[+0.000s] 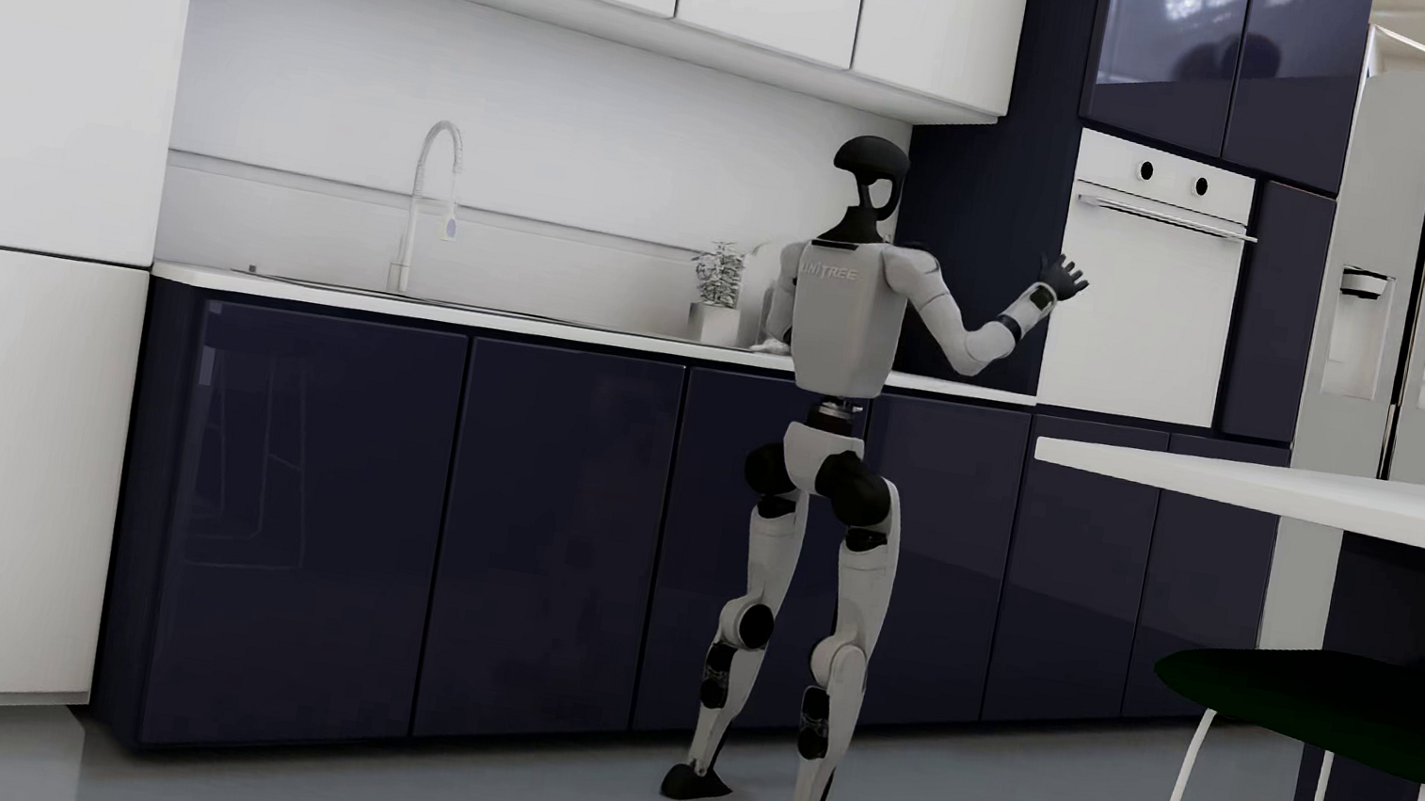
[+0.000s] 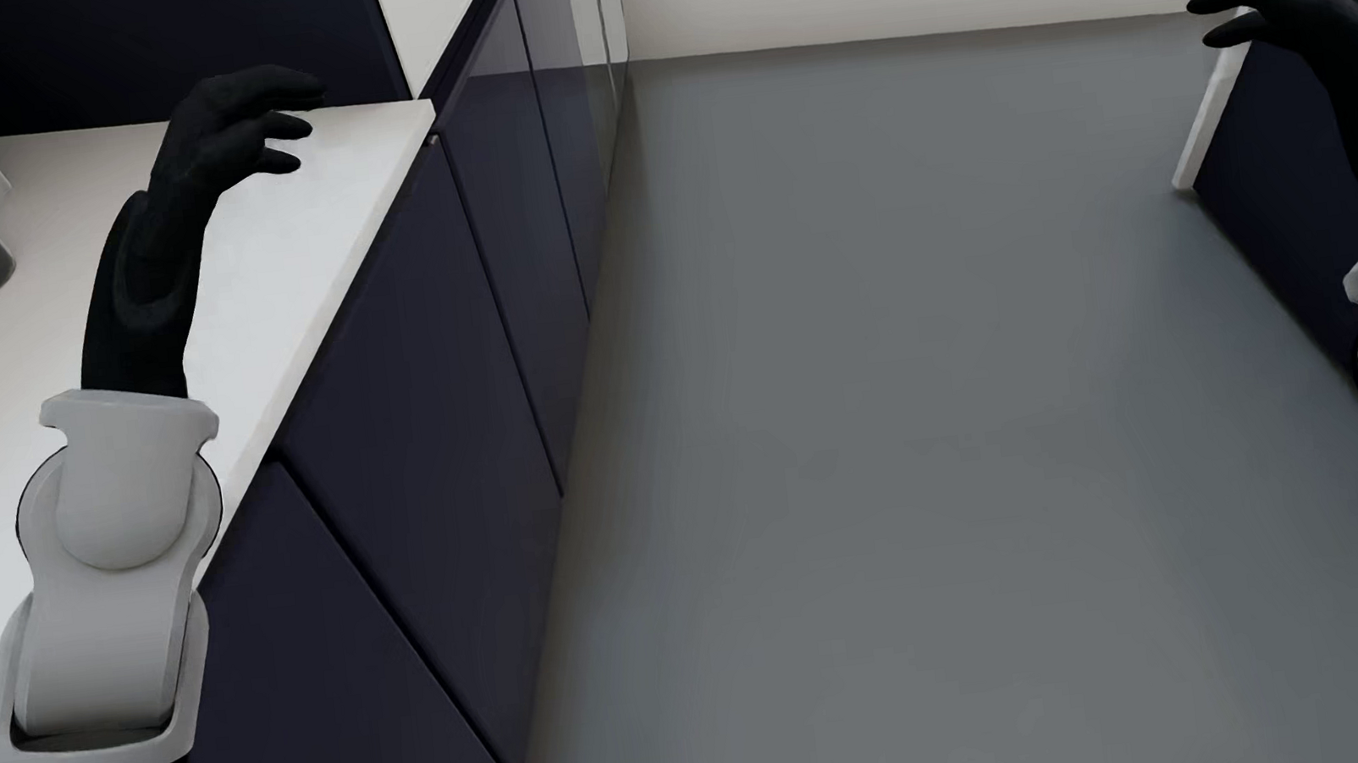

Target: Raise arm

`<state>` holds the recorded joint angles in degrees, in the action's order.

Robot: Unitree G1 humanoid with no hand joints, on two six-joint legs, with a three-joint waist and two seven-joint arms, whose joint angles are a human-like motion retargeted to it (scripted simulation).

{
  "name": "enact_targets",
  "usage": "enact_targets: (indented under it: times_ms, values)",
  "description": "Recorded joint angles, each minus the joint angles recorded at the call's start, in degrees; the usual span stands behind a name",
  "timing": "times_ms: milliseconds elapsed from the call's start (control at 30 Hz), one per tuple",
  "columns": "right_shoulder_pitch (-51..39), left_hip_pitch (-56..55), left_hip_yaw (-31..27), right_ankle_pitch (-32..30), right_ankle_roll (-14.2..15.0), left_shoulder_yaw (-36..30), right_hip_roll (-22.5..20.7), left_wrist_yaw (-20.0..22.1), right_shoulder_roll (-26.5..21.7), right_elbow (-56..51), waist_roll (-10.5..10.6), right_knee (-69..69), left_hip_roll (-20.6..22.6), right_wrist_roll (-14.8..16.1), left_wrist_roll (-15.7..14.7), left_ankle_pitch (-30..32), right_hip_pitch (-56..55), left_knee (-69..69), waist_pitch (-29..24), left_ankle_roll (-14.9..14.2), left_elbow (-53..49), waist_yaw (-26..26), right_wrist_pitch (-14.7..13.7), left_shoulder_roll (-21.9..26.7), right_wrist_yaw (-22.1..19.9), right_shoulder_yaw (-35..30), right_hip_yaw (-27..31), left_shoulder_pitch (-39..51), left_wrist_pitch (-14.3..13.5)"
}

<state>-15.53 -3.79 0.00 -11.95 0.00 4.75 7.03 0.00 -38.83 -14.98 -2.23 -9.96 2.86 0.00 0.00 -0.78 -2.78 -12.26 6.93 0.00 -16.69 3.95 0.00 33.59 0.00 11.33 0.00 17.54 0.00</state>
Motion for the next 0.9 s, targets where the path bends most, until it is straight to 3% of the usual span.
enact_targets:
  times_ms: [133,300,467,900]
  values:
    - [-9.05,0.14,0.00,-0.76,0.00,4.91,-0.22,0.00,-4.65,-1.45,0.06,-0.01,0.00,0.00,0.00,0.31,-0.08,0.41,0.18,0.00,-0.08,-0.04,0.00,4.63,0.00,2.67,0.00,10.27,0.00]
    - [-22.15,0.35,0.00,-0.34,0.00,4.91,-0.44,0.00,-11.36,-3.10,0.44,-0.04,0.04,0.00,0.00,0.35,0.14,0.52,0.43,0.00,0.02,-0.16,0.00,10.97,0.00,2.35,0.00,23.73,0.00]
    - [-35.42,0.63,0.00,0.26,0.00,-0.70,-0.63,0.00,-15.51,-2.95,0.55,0.05,0.13,0.00,0.00,0.19,0.58,0.59,0.47,0.00,1.13,0.42,0.00,15.37,0.00,-1.62,0.00,35.05,0.00]
    - [-65.99,2.90,0.00,4.16,0.00,-19.17,-1.68,0.00,-23.08,6.86,0.40,-0.02,-0.16,0.00,0.00,1.63,2.73,2.30,1.17,0.00,13.47,0.71,0.00,23.03,0.00,-21.25,0.00,64.37,0.00]
